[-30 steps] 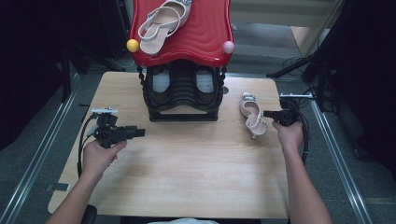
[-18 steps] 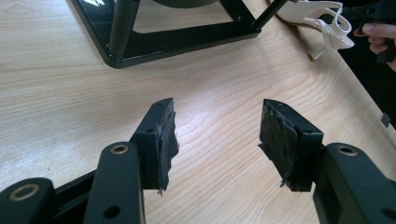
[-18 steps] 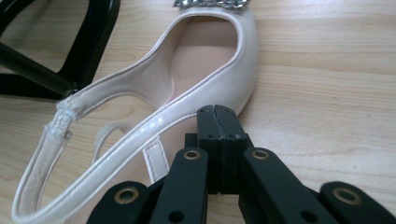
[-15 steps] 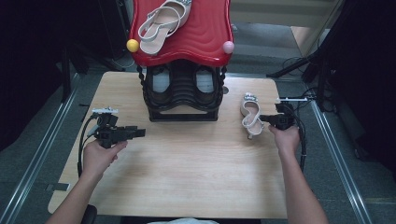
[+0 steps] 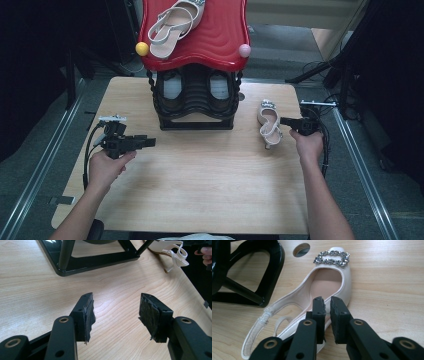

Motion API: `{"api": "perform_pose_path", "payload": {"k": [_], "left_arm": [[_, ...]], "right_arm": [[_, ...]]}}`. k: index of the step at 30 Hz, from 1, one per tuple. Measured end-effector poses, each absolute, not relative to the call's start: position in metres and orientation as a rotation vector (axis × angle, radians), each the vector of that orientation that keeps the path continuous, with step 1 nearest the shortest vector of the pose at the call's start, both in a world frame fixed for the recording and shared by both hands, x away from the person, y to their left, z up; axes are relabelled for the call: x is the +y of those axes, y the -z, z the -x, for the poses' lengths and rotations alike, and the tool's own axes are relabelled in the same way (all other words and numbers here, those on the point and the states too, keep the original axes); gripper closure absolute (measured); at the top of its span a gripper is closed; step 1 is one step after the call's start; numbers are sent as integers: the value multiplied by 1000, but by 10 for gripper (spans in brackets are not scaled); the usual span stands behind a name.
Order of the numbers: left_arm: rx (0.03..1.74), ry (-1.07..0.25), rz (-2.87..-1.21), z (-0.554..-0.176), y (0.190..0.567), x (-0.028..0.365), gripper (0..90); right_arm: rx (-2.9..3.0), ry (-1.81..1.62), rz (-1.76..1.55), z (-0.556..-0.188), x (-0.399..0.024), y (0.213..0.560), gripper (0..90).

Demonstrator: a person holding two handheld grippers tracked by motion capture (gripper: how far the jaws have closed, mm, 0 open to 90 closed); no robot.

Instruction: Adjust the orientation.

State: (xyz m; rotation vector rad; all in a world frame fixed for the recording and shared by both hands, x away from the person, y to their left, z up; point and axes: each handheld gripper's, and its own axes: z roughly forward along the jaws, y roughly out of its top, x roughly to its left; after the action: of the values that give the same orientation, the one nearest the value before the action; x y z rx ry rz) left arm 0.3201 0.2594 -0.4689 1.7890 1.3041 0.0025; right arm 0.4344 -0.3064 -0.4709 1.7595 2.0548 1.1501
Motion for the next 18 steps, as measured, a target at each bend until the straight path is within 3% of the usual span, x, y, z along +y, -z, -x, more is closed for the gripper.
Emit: {"api": "perform_pose_path", "payload": {"k": [6, 18], "left_arm": [[1305, -5, -1789, -319, 469, 260, 454], [1303, -2, -1790, -319, 469, 261, 453]], "right_arm": [[2051, -1167, -1744, -437, -302, 467, 758], [2074, -1179, -1708, -443, -288, 459, 753]]}}
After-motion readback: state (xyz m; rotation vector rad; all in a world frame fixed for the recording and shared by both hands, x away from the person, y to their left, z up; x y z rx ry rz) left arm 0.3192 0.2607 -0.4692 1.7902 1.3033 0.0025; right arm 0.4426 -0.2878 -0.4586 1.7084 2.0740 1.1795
